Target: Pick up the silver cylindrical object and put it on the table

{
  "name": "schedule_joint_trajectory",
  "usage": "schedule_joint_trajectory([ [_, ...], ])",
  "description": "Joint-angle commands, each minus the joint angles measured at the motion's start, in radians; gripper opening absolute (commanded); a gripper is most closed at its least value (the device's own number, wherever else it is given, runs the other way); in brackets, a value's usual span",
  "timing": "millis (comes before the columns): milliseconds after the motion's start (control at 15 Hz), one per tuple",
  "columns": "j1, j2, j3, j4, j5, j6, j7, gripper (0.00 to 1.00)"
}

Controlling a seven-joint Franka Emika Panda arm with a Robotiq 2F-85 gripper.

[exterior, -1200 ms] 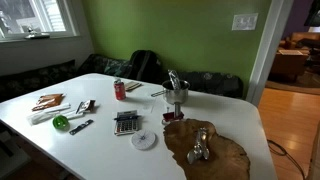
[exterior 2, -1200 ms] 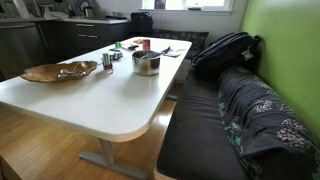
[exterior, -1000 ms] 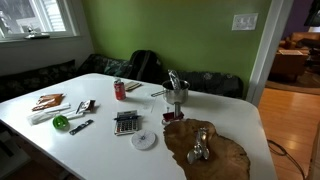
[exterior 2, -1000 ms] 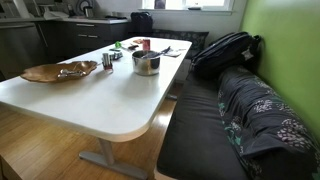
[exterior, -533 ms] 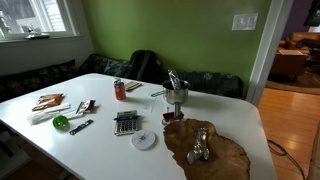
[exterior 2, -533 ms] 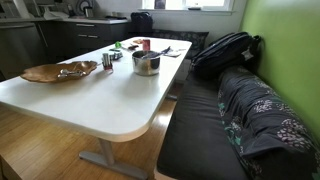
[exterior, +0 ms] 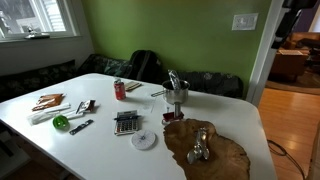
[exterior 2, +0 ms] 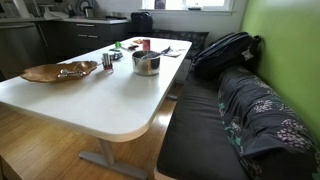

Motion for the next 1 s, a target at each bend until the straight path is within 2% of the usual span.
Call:
schedule_joint_trajectory([
  [0,0.016,0.048,0.013,0.009,0.007,0.001,0.009,1.00],
  [200,0.039,0.151,0.025,0.046,0.020,0.001,0.014,1.00],
  [467,0.039,0.162,0.025,0.061,0.021,0.001,0.014,1.00],
  [533,0.057,0.193,0.037,0.061,0.037,0.018,0.024,1.00],
  [800,0.108,0.339,0.123,0.072,0.089,0.095,0.142,1.00],
  [933,0.135,0.418,0.194,0.079,0.097,0.134,0.240,1.00],
])
